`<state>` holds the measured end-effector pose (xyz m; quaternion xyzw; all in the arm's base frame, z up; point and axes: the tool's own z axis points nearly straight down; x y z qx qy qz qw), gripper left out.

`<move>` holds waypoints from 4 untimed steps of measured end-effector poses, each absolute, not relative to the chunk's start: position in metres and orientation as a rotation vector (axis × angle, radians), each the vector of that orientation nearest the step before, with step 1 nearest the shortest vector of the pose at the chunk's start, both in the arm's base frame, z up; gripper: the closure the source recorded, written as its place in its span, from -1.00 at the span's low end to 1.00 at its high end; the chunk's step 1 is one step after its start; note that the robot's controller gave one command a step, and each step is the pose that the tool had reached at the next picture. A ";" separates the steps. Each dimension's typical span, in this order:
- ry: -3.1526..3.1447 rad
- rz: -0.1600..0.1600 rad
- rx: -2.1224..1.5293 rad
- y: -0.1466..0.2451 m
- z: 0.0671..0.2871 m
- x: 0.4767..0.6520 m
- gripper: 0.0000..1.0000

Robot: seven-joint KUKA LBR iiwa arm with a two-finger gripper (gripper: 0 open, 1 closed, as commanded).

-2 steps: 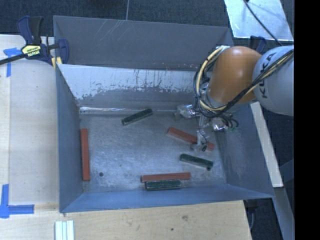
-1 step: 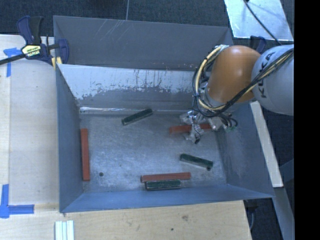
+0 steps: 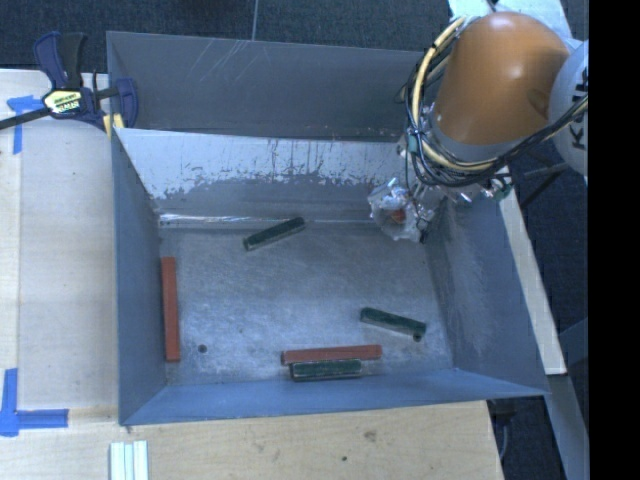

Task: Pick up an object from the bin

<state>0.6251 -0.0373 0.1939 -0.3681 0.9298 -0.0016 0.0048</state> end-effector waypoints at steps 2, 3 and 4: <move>2.878 -0.005 -1.233 -0.031 0.226 0.558 1.00; 2.888 0.000 -1.229 -0.032 0.223 0.557 -1.00; 2.729 0.002 -1.554 -0.054 0.090 0.619 -1.00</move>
Offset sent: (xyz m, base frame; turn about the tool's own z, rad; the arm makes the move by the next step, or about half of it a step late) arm -0.0762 -0.0235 -0.0379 0.0794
